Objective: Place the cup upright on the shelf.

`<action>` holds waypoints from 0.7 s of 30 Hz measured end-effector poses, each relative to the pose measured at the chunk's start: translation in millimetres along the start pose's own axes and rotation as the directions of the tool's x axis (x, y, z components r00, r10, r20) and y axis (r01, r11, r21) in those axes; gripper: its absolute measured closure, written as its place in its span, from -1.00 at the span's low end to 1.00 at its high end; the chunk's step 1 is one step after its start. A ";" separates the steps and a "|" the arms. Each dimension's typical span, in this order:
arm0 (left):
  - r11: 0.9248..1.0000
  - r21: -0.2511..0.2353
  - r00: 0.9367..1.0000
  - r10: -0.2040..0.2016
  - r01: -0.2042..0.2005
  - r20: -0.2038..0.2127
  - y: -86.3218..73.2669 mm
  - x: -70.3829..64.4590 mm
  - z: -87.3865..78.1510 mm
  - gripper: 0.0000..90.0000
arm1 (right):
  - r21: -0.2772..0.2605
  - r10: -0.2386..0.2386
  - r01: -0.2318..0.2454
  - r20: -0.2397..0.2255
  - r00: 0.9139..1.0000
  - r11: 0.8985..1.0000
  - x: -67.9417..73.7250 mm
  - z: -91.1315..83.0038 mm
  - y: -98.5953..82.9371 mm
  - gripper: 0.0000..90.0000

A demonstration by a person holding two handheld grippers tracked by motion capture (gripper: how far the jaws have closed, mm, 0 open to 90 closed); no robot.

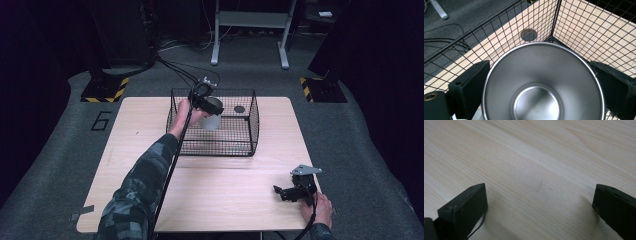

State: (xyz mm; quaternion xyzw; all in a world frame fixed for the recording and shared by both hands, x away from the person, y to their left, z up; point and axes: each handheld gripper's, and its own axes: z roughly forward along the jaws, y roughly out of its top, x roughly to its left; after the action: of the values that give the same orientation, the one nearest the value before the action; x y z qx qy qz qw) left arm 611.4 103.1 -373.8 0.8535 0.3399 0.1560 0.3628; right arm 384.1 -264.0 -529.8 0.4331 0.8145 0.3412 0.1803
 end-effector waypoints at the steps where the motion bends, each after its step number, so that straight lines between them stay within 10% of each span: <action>1: 1.000 0.004 1.000 0.001 -0.001 0.000 -0.3 0.6 1.4 -0.86 | 0.000 0.001 -0.001 0.000 1.000 1.000 0.1 -0.1 0.0 -1.00; 21: 0.997 0.069 1.000 -0.020 0.018 0.024 -12.2 -1.5 27.8 -0.86 | -0.005 0.009 -0.009 -0.005 1.000 1.000 0.4 -0.1 0.2 -1.00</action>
State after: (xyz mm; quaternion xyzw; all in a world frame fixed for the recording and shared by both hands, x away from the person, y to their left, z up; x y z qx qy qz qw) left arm 618.9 94.0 -401.7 0.8641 0.3486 0.1302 0.3390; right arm 383.9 -263.6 -529.6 0.4355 0.8121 0.3454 0.1777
